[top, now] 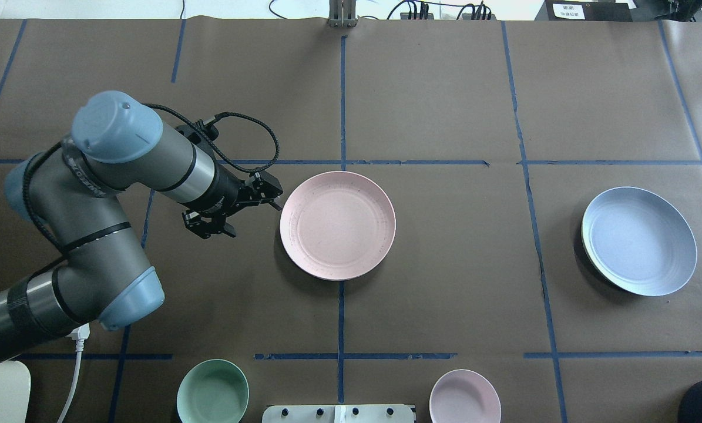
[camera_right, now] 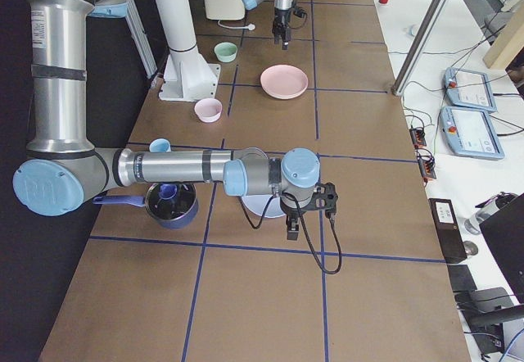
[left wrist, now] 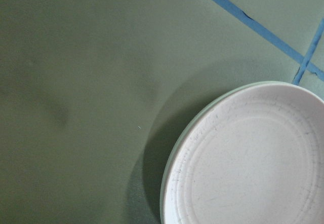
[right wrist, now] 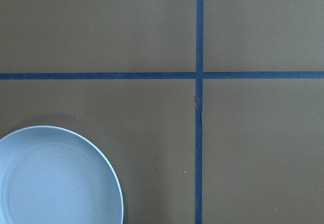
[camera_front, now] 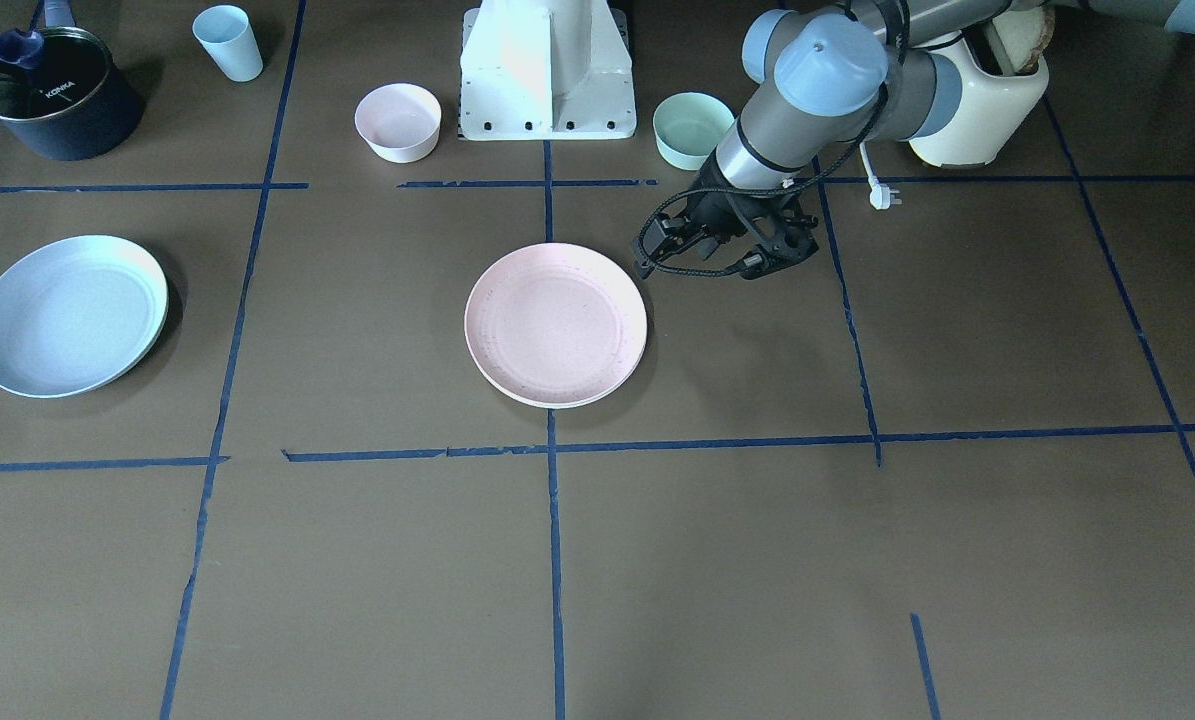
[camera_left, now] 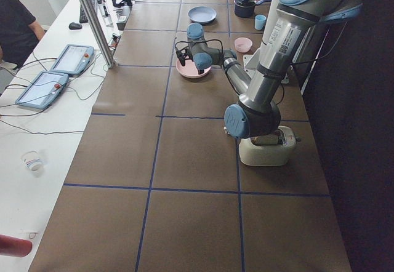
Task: Stack three plates with pink and blue
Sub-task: 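Open the left gripper and withdraw it away from the stacked plates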
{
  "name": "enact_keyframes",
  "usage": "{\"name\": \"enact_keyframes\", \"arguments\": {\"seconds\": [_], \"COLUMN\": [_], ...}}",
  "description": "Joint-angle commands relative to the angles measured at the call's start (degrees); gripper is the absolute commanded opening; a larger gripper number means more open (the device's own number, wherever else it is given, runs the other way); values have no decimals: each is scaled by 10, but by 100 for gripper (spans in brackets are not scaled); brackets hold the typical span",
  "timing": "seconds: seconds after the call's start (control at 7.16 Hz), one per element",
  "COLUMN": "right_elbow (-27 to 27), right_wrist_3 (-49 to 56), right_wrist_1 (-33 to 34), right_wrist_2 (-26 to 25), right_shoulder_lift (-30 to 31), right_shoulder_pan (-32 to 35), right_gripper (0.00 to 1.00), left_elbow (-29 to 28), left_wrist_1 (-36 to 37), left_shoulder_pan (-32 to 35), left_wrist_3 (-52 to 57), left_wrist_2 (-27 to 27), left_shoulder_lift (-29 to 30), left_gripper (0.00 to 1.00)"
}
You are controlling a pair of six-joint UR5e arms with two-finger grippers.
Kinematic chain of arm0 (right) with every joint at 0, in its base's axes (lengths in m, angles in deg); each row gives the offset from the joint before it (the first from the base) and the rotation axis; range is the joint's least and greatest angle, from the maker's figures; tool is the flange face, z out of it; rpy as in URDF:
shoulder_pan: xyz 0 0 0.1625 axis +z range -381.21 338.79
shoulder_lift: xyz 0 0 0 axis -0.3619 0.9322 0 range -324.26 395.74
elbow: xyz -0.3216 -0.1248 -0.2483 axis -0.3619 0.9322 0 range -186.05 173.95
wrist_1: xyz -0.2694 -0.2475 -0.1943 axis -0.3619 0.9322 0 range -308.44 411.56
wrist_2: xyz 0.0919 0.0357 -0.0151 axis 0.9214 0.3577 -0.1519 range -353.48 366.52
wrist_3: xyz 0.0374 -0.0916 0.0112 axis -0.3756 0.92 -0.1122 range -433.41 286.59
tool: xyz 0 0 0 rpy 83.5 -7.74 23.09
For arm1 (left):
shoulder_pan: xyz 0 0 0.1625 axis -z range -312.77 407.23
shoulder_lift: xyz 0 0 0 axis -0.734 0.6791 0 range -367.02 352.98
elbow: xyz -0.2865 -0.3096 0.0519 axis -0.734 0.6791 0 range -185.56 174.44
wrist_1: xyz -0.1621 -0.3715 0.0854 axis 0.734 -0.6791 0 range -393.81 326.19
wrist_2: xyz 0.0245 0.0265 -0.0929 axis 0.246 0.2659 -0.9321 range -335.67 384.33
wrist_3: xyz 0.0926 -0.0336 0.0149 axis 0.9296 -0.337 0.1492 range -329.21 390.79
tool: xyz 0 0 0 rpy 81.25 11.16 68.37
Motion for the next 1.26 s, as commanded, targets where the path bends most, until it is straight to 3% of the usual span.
{"name": "enact_keyframes", "arguments": {"seconds": [0.0, 0.42, 0.56, 0.98, 1.12], "right_elbow": [6, 74, 89, 97, 98], "right_wrist_3": [-152, -283, -311, -355, -355], "right_wrist_1": [-162, -348, -399, -424, -424], "right_wrist_2": [-13, -35, -69, -92, -92], "right_shoulder_lift": [36, 57, 71, 71, 72], "right_shoulder_pan": [-64, -144, -186, -238, -237], "right_gripper": [100, 100, 100, 96, 68], "left_elbow": [92, 173, 197, 203, 203], "left_wrist_1": [129, 207, 225, 237, 237], "left_shoulder_pan": [30, 82, 108, 153, 153], "left_wrist_3": [99, 251, 305, 376, 376], "left_wrist_2": [-7, -8, -9, -21, -22], "left_shoulder_lift": [-27, -114, -147, -175, -178], "left_gripper": [100, 100, 100, 100, 100]}}
